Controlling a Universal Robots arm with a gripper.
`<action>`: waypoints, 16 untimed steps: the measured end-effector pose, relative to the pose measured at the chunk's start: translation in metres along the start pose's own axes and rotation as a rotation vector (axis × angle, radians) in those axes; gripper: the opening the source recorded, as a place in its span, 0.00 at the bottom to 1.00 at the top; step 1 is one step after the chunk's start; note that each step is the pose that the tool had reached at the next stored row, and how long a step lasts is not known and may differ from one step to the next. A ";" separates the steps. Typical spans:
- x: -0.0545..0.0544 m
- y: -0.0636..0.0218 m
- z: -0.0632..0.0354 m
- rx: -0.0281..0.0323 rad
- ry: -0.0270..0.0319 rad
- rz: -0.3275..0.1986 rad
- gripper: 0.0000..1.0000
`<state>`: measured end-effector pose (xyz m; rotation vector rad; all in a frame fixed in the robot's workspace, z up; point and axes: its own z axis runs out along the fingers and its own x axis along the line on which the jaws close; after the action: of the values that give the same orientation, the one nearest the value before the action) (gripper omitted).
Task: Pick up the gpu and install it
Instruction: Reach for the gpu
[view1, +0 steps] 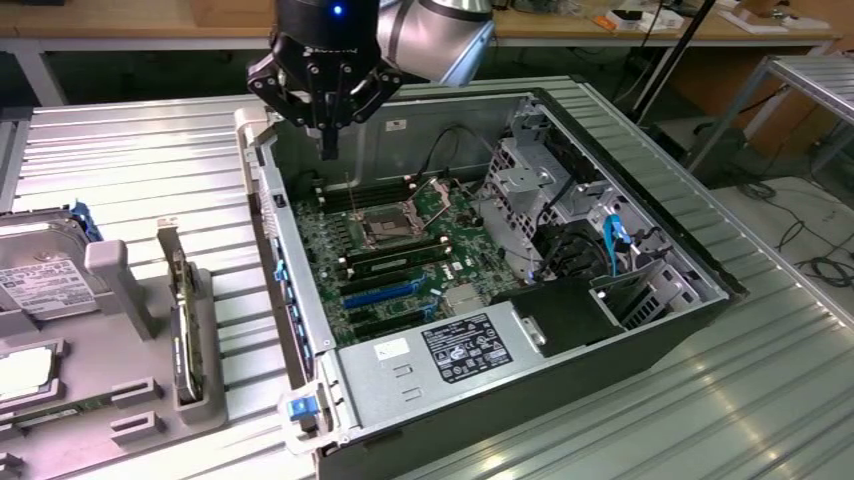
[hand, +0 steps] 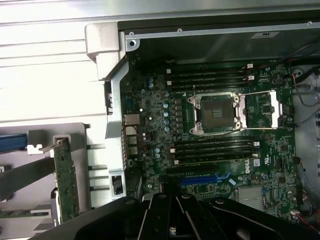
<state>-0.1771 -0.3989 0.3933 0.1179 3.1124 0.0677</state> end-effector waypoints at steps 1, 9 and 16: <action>0.001 -0.0001 0.0000 0.0000 0.0000 0.000 0.11; 0.011 -0.0008 -0.0003 0.0000 0.0000 0.000 0.11; 0.021 -0.0016 -0.0006 0.0000 0.0000 0.000 0.11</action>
<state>-0.1985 -0.3989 0.3933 0.1179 3.1125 0.0676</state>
